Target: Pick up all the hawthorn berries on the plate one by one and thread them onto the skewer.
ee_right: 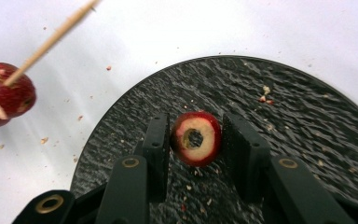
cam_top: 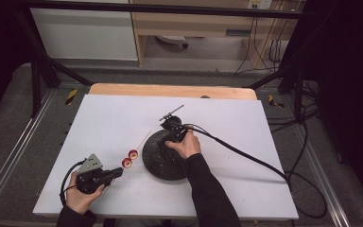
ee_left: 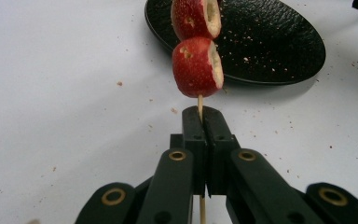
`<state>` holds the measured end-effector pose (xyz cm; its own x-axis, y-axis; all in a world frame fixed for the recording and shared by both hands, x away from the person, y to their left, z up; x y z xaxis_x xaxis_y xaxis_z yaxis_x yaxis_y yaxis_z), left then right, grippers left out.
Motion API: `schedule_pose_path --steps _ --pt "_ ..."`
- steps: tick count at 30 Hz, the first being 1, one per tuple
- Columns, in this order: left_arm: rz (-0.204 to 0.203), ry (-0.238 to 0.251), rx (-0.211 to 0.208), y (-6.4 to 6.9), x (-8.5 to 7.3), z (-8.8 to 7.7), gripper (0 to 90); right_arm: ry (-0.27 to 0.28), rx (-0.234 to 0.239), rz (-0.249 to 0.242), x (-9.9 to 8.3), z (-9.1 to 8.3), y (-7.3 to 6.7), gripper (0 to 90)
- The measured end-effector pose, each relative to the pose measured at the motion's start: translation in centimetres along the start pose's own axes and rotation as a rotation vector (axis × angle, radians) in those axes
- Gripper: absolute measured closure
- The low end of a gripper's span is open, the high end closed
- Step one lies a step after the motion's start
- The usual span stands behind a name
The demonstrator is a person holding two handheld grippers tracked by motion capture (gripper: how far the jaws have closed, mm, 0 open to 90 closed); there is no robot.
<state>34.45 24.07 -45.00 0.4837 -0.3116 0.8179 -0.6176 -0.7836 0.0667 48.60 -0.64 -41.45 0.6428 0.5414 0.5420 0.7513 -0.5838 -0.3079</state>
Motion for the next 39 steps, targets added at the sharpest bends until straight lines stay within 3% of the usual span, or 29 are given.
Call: schedule_pose_path --steps 14,20,27,39 --pt "0.009 -0.002 -0.002 0.5 0.1 0.2 88.8 0.116 0.018 0.030 -1.8 -3.0 -0.9 63.6" --pt "0.015 -0.001 -0.004 0.8 0.1 0.2 88.8 0.212 0.041 0.056 -3.2 -4.0 -1.0 63.6" --pt "0.024 0.002 -0.009 1.4 0.3 0.4 88.9 0.361 0.088 0.129 -5.2 -4.9 -0.8 63.7" --pt "0.031 0.009 -0.011 2.3 0.4 0.6 88.8 0.570 0.125 0.223 -7.7 -4.9 -0.5 63.7"
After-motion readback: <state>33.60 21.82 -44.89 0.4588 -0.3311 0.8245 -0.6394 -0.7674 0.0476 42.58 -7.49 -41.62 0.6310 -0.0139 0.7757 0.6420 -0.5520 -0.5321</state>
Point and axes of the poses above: each handheld gripper's, and its own axes: z roughly forward along the jaws, x roughly out of its top, y roughly to its right, the point moved 3 cm from there along z, roughly forward along the jaws, and after that the axes turned 7 degrees about x, right-handed, at the moved point
